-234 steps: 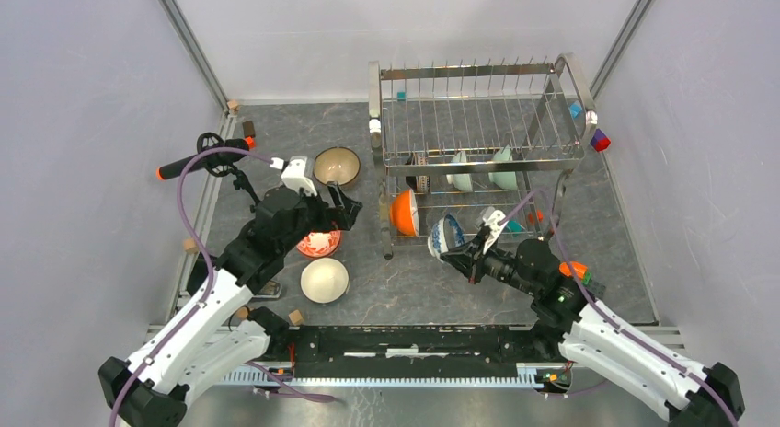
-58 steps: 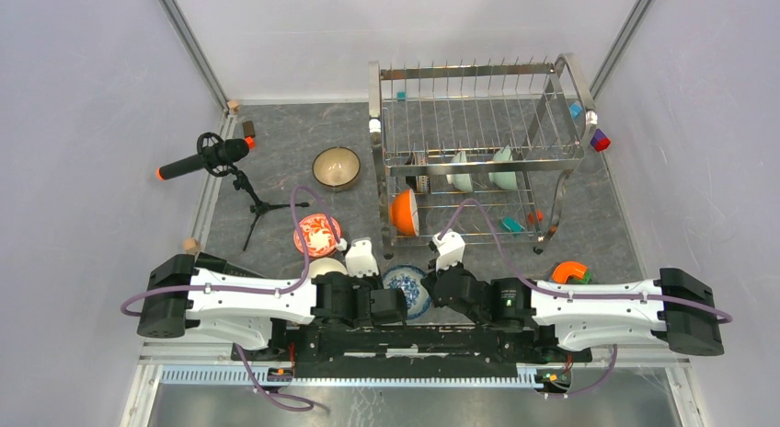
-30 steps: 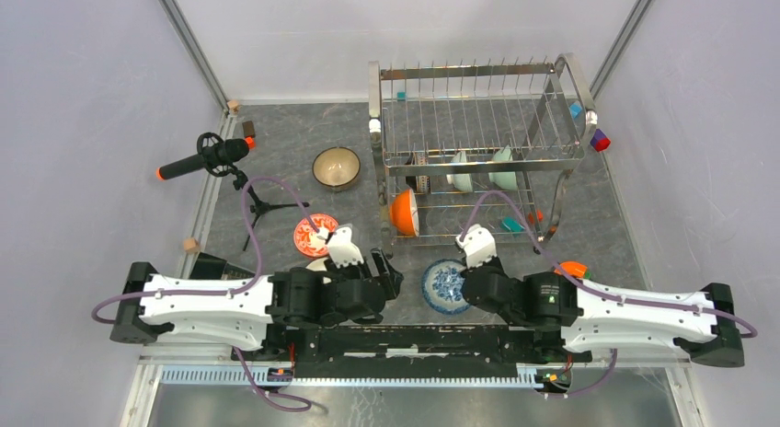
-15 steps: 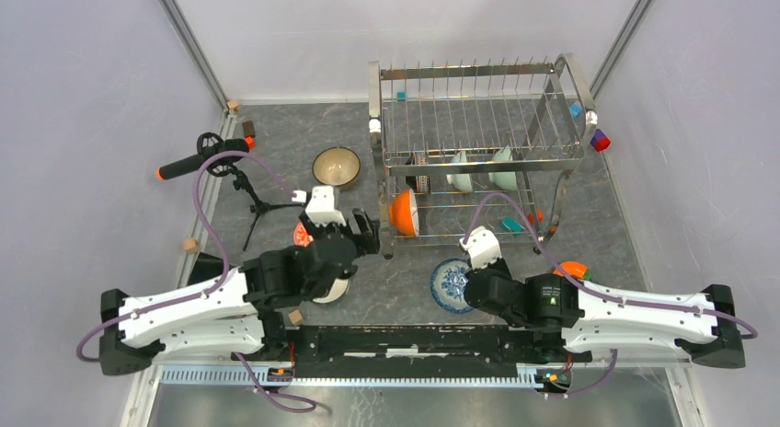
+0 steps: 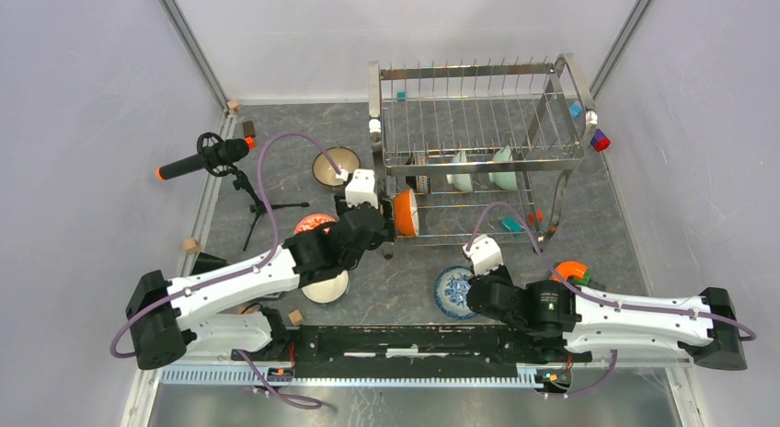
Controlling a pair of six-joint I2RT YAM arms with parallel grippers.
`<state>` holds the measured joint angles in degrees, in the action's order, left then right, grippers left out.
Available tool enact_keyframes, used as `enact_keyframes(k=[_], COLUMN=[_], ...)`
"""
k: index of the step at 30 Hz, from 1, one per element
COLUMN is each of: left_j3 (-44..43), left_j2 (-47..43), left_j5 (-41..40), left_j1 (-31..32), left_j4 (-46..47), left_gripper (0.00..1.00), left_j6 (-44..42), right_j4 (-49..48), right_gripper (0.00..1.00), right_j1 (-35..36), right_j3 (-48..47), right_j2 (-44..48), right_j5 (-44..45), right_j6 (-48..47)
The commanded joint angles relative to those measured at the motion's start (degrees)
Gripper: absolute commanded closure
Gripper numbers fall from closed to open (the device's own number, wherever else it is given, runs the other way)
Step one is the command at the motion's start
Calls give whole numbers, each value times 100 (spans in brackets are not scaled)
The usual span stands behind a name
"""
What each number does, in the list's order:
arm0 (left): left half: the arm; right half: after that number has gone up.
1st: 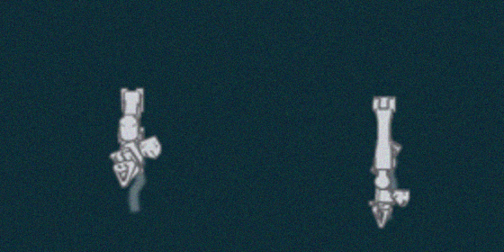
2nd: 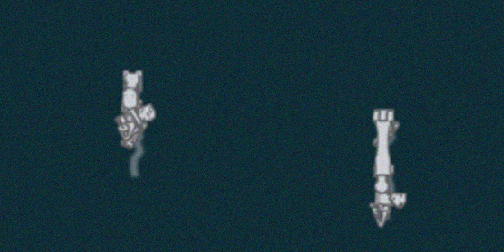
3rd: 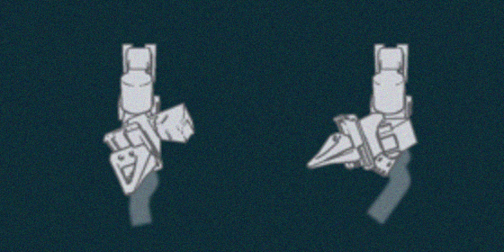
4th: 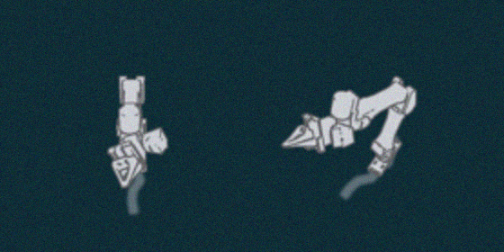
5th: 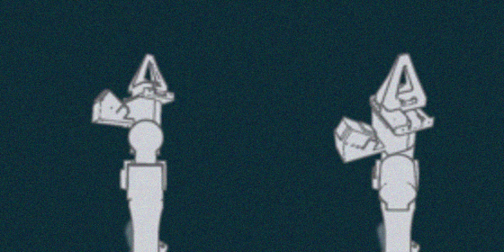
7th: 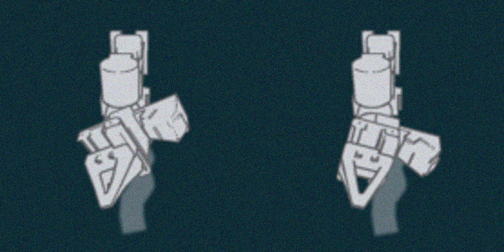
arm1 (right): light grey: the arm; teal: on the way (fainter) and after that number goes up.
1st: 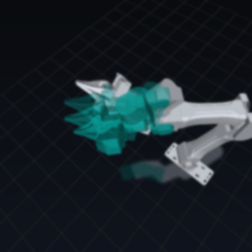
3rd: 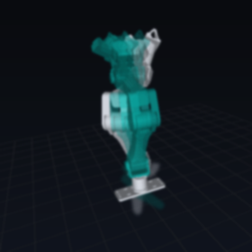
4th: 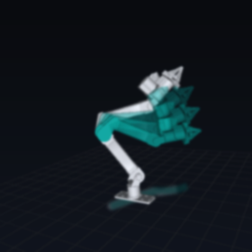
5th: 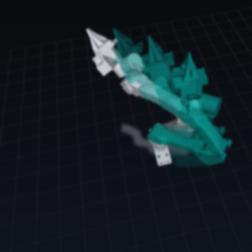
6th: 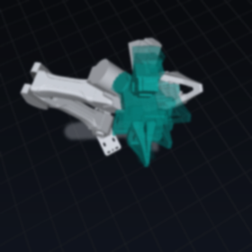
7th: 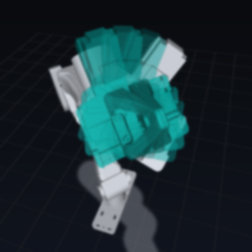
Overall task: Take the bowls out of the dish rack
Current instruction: Place the bowl at the center of the board.
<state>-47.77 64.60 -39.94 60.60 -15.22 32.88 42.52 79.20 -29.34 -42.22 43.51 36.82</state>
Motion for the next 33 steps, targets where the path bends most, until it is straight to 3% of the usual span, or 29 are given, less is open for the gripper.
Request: enact_keyframes(k=[1,4,15,24,27,33], left_j3=[-338,-366,-511,-651,-553,-347], left_j2=[194,313,715,974,827,347], left_j5=[72,184,311,451,537,886], left_j1=[-307,-510,-785,-1005,-1015,-1018], left_j4=[373,456,629,811,797,353], left_gripper=[29,39,55,58,52,23], left_j6=[-207,-169,-434,-603,-503,-222], right_j4=[-589,-841,-2055,-2818,-2937,-3074], right_gripper=[100,100,100,100,100,100], right_j1=[-36,-83,-886,-1630,-1693,-1688], right_j3=[110,174,103,202,69,-78], right_j2=[90,35,-216,-583,-863,-1380], right_j5=[89,63,-1117,-2696,-2991,-3284], right_j6=[129,51,-409,-508,-566,-655])
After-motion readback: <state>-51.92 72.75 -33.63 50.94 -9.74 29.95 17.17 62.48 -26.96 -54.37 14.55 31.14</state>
